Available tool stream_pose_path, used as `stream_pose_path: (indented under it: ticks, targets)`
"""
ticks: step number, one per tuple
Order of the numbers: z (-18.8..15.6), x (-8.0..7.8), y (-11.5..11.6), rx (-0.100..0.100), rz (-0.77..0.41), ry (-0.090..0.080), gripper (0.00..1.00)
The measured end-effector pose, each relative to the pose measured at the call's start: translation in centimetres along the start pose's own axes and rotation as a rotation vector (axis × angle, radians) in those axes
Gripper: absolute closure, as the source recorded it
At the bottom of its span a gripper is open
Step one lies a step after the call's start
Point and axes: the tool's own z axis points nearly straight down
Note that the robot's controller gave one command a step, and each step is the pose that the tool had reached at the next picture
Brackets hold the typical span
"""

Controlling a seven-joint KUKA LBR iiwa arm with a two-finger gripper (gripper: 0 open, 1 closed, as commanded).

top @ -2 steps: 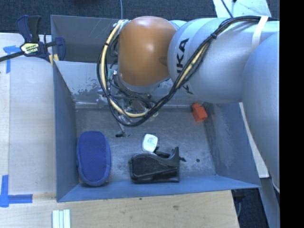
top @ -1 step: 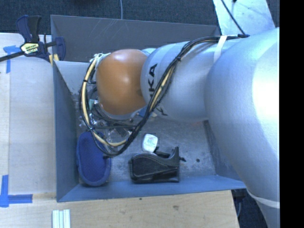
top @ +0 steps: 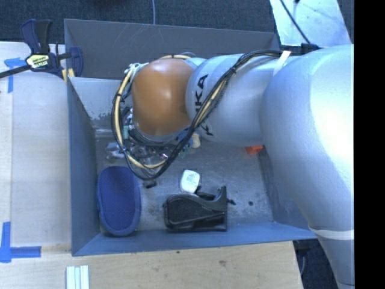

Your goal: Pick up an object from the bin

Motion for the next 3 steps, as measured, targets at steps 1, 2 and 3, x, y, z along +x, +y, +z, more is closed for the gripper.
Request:
stream_pose_path:
  ticks: [1,2,3]
  targets:
    - [-0.2,-0.2,0.0,0.001,0.000,-0.004,1.00]
    - [-12.1,-3.7,-0.5,0.005,0.020,-0.010,1.00]
    - [-11.5,-3.4,-0.4,-0.001,0.022,-0.001,0.00]
